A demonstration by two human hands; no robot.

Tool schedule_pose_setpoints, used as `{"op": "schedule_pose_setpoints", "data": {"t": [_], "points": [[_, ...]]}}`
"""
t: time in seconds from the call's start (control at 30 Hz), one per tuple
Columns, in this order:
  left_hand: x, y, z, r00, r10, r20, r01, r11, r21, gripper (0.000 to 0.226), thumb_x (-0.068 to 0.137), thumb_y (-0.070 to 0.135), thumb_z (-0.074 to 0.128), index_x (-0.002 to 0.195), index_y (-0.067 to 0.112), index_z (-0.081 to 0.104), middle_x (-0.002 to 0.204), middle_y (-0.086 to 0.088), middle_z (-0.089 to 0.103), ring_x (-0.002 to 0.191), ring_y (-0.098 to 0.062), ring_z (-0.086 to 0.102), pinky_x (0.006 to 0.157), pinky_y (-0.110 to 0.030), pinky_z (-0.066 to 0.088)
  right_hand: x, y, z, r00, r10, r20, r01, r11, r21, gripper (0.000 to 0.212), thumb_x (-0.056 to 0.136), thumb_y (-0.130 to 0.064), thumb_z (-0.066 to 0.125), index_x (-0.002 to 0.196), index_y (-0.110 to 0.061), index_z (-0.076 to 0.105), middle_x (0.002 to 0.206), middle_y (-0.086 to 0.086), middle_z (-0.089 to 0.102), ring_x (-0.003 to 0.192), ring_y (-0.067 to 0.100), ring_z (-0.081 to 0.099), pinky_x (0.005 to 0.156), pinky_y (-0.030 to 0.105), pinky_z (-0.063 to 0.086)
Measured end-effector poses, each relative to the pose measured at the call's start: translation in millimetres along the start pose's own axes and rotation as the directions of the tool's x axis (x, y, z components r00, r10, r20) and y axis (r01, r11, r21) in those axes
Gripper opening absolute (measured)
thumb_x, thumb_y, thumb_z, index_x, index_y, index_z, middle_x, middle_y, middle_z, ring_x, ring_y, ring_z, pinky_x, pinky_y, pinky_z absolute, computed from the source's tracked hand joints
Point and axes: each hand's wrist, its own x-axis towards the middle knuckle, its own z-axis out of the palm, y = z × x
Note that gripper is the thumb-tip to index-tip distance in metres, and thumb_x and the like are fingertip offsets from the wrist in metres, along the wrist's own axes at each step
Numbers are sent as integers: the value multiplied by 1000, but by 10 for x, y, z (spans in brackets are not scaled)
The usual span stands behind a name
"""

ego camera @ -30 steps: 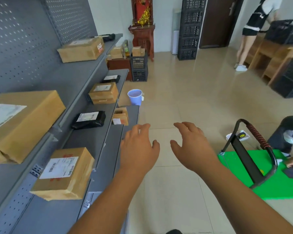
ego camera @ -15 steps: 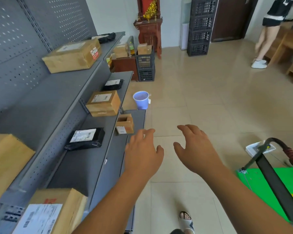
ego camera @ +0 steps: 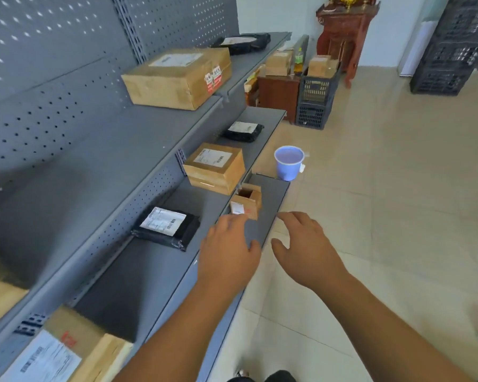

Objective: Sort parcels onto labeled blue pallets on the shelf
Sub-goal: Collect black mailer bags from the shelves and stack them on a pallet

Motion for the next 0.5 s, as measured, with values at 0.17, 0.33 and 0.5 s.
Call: {"op": "schedule_pose_setpoints", "data": {"t": [0.17,0.33,0.5], "points": [[643,-324,-17,995,-98,-14,98,995,1,51,93,35,59,142,26,49,141,-2,51,126,-27,50,98,-42,46,775,-146,186,997,-54,58,55,998,-17,55,96,-30,60,147,-18,46,143,7,50,130,30,45,100,37,42],[1143,-624,9,983,-185,5,185,983,-7,48,94,41,59,138,24,50,142,-3,50,126,-29,50,97,-43,45,1433,-303,413,986,-119,112,120,993,2,54,96,-31,61,147,-20,47,144,5,50,131,29,45,105,38,41],[1427,-894,72,953,-302,25,302,953,16,51,95,37,56,143,26,47,143,0,48,125,-26,49,98,-40,43,2006,-421,712,961,-172,216,170,985,28,50,96,-30,60,143,-16,50,139,8,52,129,31,47,100,38,44]]}}
